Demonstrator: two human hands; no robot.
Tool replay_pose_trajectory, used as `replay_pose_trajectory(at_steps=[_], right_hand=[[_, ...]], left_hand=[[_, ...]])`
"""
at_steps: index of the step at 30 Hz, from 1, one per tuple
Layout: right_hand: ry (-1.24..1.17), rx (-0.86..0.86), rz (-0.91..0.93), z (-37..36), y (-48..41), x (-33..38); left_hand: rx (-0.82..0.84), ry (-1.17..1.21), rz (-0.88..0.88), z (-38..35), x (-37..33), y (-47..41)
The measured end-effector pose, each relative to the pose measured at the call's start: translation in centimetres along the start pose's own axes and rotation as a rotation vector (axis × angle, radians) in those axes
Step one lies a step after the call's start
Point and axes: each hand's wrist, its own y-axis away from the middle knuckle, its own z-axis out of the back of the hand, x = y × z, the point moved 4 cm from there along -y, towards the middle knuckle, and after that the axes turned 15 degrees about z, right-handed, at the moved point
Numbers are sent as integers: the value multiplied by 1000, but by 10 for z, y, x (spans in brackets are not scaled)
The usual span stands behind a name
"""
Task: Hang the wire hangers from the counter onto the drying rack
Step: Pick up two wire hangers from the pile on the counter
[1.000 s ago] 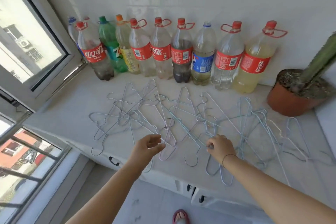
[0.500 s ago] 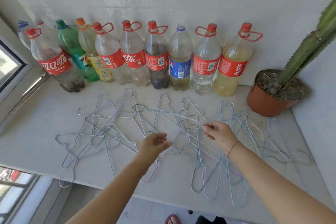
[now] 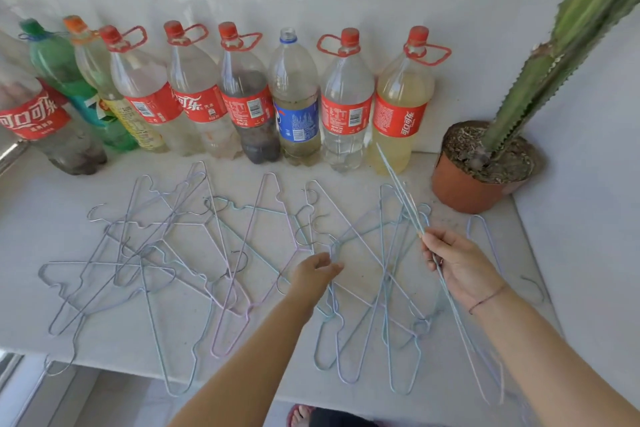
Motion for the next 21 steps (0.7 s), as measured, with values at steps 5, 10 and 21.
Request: replay_pose_trajectory(at_steps=[5, 10, 21], right_hand=[[26, 2, -4, 20, 6, 1], [13, 27, -17, 16, 13, 4], [61, 116, 25, -3, 18, 18]], left_hand=[[-58, -15, 57, -6, -3, -10], [-14, 44, 57, -5, -19, 1], [121, 226, -32, -33, -28, 60]])
